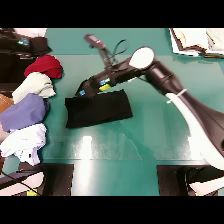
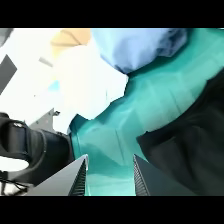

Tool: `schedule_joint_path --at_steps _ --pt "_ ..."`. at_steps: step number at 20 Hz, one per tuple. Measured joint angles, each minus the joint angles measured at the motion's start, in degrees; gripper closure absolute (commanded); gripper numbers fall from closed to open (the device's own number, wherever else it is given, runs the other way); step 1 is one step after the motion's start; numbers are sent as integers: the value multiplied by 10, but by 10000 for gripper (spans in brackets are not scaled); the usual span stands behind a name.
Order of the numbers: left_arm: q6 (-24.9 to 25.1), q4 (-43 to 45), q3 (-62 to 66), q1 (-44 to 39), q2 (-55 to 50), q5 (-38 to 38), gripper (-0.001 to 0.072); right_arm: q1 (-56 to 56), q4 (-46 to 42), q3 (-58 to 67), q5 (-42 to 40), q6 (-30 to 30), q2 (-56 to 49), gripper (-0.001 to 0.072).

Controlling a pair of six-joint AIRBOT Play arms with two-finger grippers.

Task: Fold the shirts.

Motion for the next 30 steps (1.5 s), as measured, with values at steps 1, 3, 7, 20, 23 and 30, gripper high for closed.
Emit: schedule_joint_path --at_steps 1,3,7,20,23,30 --pt "0 4 0 10 9 -5 685 3 -8 13 11 -1 -14 363" --pt "1 10 -1 22 20 -19 685 -7 -23 23 45 2 -29 364" --pt "2 16 -2 32 29 -35 685 -82 -41 -41 90 19 -11 368" --pt "13 -8 -3 -45 8 -34 685 -297 -1 -317 17 40 -9 155" --pt "15 -13 -3 -67 -3 -29 686 -274 26 -292 17 42 -54 191" --pt "14 -42 -7 -78 -10 -26 686 -214 26 -177 5 38 -114 697"
